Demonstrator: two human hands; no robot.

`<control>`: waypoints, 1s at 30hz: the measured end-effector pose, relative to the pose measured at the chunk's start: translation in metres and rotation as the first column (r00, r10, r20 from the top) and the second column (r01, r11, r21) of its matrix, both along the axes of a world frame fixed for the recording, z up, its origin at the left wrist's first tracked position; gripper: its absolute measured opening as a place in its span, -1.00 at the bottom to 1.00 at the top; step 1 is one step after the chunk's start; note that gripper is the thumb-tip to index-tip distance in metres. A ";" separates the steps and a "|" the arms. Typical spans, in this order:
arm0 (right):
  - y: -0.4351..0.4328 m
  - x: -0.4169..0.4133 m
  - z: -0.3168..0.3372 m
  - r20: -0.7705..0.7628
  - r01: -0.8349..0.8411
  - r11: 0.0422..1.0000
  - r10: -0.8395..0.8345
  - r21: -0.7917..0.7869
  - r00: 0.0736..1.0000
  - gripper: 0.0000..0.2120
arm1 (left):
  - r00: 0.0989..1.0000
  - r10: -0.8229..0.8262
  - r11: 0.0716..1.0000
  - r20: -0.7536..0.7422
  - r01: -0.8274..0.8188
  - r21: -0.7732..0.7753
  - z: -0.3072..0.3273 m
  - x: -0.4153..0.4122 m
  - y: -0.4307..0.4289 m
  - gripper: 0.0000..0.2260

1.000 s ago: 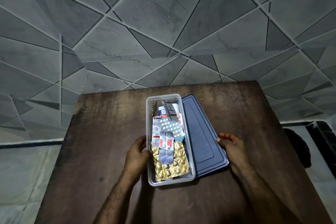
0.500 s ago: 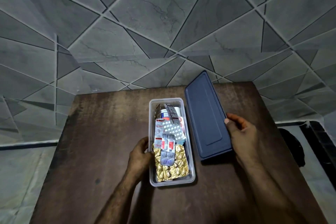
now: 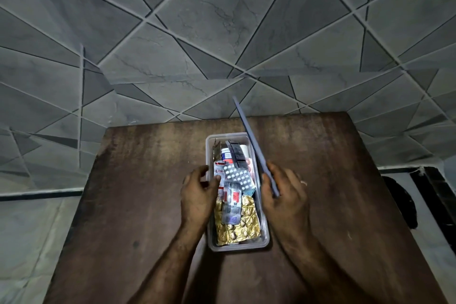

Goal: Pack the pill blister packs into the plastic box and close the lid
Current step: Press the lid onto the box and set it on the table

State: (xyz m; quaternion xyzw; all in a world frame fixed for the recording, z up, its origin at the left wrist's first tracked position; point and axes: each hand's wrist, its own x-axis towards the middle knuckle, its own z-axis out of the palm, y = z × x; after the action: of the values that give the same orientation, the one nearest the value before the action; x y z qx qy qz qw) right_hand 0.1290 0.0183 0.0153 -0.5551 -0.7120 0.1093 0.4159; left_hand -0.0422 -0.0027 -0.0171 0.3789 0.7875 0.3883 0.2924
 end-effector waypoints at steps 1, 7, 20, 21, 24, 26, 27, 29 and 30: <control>-0.004 -0.004 -0.002 0.014 -0.018 1.000 0.018 0.010 1.000 -0.71 | 0.992 -0.020 0.999 0.127 0.016 0.031 0.007 0.004 0.004 -0.74; -0.027 -0.029 -0.018 0.099 -0.149 0.989 0.151 -0.021 0.984 -0.69 | 0.782 -0.102 0.993 0.615 0.040 0.114 0.031 0.025 0.019 -0.77; 0.001 -0.013 -0.037 0.122 -0.091 0.926 0.145 -0.366 0.982 -0.65 | 0.829 0.039 0.999 0.558 -0.046 -0.001 -0.011 -0.007 0.014 -0.83; 0.007 -0.008 -0.038 0.168 -0.036 0.909 0.116 -0.415 0.979 -0.64 | 0.834 0.033 0.999 0.550 -0.035 -0.007 -0.012 -0.009 0.014 -0.82; 0.019 0.000 -0.044 0.238 0.058 0.821 0.097 -0.568 0.966 -0.58 | 0.860 0.044 0.999 0.508 -0.027 -0.041 -0.014 -0.013 0.015 -0.87; 0.023 0.002 -0.048 0.178 0.052 0.756 0.086 -0.653 0.980 -0.57 | 0.866 0.043 0.999 0.498 -0.026 -0.041 -0.015 -0.014 0.016 -0.85; 0.023 0.002 -0.049 0.123 0.039 0.722 0.064 -0.691 0.990 -0.58 | 0.868 0.043 0.999 0.495 -0.027 -0.040 -0.015 -0.014 0.016 -0.83; 0.024 0.003 -0.051 0.022 0.017 0.655 0.000 -0.755 1.000 -0.61 | 0.880 0.053 0.998 0.472 -0.037 -0.042 -0.016 -0.016 0.016 -0.77; 0.024 0.003 -0.052 -0.008 0.016 0.633 -0.035 -0.774 0.999 -0.62 | 0.892 0.056 0.998 0.448 -0.041 -0.044 -0.017 -0.017 0.016 -0.75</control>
State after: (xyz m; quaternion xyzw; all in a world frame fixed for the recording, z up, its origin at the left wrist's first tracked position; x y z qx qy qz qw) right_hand 0.1320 0.0424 -0.0366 -0.6884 -0.5842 0.4038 0.1476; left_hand -0.0589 0.0129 -0.0343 0.2543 0.7143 0.4595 0.4626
